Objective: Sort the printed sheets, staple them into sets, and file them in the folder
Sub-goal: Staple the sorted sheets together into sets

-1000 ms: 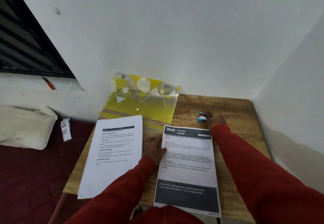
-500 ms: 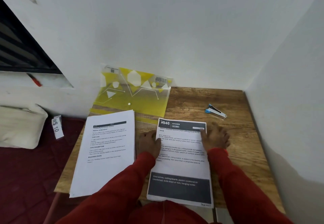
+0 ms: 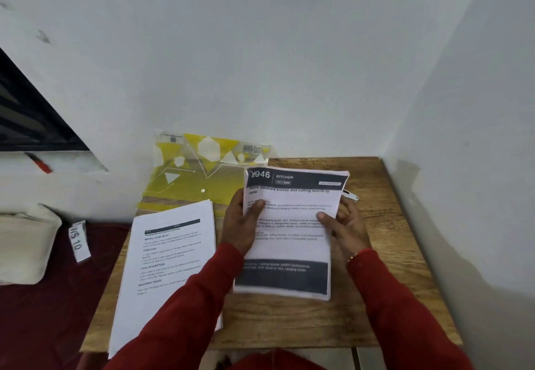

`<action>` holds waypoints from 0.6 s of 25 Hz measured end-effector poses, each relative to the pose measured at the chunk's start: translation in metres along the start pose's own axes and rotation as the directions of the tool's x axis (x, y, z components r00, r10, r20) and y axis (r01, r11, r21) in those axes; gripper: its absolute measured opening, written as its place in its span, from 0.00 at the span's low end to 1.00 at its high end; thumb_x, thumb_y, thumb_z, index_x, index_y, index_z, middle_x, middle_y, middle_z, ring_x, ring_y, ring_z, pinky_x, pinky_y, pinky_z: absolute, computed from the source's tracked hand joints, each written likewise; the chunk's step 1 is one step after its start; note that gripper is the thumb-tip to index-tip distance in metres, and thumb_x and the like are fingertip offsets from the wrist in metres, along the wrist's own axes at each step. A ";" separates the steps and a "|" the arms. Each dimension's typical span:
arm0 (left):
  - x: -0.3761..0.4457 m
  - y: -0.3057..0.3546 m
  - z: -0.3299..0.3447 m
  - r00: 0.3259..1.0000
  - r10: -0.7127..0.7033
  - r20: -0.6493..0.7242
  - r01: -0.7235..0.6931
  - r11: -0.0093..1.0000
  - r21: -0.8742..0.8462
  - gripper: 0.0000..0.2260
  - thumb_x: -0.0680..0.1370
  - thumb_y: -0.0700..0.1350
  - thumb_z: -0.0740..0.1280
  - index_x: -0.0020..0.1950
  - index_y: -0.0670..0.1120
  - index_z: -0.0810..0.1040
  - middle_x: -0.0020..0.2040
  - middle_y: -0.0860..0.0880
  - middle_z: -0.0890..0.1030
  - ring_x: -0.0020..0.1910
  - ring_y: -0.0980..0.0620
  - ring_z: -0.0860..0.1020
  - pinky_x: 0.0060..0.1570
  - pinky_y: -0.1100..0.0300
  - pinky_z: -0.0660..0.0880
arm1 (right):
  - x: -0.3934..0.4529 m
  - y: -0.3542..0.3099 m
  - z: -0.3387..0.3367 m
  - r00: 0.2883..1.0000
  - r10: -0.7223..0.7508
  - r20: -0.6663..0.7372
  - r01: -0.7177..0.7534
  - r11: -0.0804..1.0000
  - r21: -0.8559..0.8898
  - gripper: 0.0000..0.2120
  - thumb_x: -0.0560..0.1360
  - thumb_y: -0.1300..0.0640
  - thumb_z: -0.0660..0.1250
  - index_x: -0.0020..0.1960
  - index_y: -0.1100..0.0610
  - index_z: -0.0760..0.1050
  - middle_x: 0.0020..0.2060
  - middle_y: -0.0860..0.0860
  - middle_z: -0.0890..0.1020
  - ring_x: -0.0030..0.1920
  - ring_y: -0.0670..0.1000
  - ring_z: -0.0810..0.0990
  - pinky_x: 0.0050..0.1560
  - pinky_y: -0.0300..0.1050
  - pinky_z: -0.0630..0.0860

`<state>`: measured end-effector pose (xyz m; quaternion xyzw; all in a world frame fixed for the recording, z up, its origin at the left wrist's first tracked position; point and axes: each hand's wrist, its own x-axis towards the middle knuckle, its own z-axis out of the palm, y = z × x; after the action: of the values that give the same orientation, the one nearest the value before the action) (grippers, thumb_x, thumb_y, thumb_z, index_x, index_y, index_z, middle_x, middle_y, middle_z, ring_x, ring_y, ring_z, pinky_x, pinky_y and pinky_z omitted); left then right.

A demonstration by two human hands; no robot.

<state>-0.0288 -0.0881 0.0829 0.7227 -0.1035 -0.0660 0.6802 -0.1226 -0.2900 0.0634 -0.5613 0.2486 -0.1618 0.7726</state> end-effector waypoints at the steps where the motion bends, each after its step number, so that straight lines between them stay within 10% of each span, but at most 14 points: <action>1: 0.002 0.012 -0.003 0.998 0.062 -0.007 -0.062 0.998 -0.017 0.08 0.78 0.43 0.68 0.57 0.46 0.76 0.48 0.50 0.83 0.48 0.55 0.82 0.46 0.59 0.78 | -0.002 -0.014 0.005 0.996 -0.087 0.010 0.087 0.996 -0.009 0.20 0.71 0.72 0.70 0.59 0.56 0.74 0.49 0.53 0.85 0.49 0.52 0.84 0.44 0.45 0.80; 5: -0.003 0.036 -0.005 0.983 0.179 -0.046 -0.180 0.984 -0.016 0.10 0.79 0.40 0.66 0.60 0.43 0.74 0.50 0.55 0.81 0.48 0.63 0.79 0.47 0.68 0.75 | -0.011 -0.041 0.020 0.953 -0.303 0.013 0.303 0.953 -0.021 0.15 0.72 0.71 0.69 0.57 0.60 0.76 0.50 0.52 0.85 0.51 0.50 0.84 0.47 0.39 0.79; 15: 0.001 0.003 -0.032 0.996 -0.047 -0.076 0.047 0.999 -0.005 0.04 0.77 0.47 0.70 0.51 0.49 0.81 0.44 0.52 0.85 0.43 0.56 0.83 0.45 0.56 0.79 | -0.011 -0.002 0.021 0.979 -0.152 0.133 0.185 0.941 -0.284 0.10 0.74 0.63 0.71 0.55 0.58 0.80 0.48 0.49 0.86 0.49 0.49 0.84 0.46 0.40 0.79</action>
<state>-0.0206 -0.0578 0.0880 0.7258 -0.0605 -0.0547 0.6831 -0.1195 -0.2682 0.0724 -0.6974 0.1786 -0.1576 0.6759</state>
